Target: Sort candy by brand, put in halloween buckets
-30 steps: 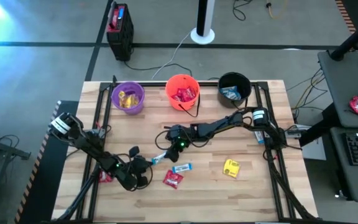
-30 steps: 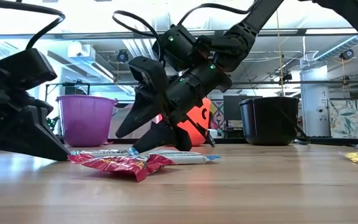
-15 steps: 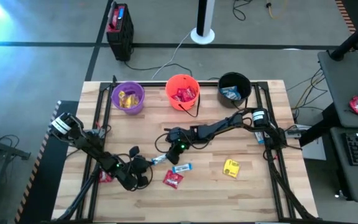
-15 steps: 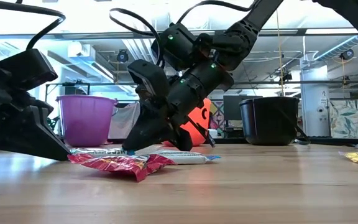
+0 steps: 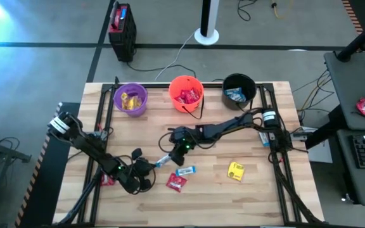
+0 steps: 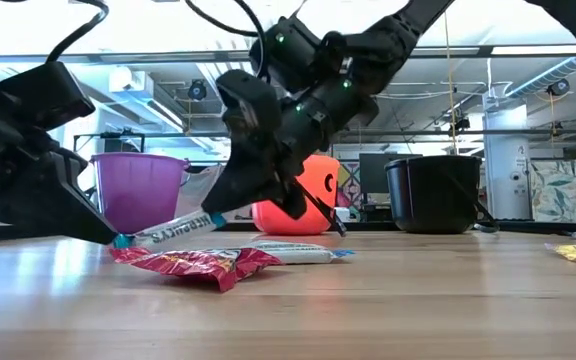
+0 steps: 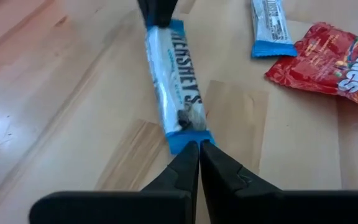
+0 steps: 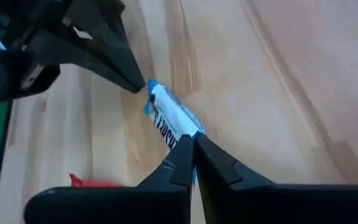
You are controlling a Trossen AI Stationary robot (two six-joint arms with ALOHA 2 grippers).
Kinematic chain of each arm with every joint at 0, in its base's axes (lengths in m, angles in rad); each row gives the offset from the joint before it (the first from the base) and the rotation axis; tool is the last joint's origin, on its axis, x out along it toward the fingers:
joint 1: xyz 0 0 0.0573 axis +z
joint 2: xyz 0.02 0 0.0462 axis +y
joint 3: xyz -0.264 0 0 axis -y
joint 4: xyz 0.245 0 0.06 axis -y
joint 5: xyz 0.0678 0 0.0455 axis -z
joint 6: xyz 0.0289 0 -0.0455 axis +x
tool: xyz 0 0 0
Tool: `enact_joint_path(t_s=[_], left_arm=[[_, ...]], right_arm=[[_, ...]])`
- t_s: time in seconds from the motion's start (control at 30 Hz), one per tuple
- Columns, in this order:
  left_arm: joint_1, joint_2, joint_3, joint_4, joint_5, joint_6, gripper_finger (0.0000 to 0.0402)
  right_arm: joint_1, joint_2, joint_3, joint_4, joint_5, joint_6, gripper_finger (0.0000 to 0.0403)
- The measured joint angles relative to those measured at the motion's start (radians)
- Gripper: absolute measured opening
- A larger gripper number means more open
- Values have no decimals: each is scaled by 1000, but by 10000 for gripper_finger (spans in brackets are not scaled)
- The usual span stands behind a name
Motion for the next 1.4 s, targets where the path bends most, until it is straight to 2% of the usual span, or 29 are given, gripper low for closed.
enact_joint_path(t_s=[0.5,0.8,1.17,1.4], left_arm=[[-3,-156,0,-150,-11,1,0],[-5,-246,0,-207,-86,11,0],[-5,-263,0,-208,-88,19,0],[-5,-262,0,-213,-102,19,0]], right_arm=[[1,-88,2,-102,44,-63,8],[1,-128,2,-134,46,-99,8],[3,-185,2,-170,54,-126,8],[5,-243,1,-228,100,-154,8]])
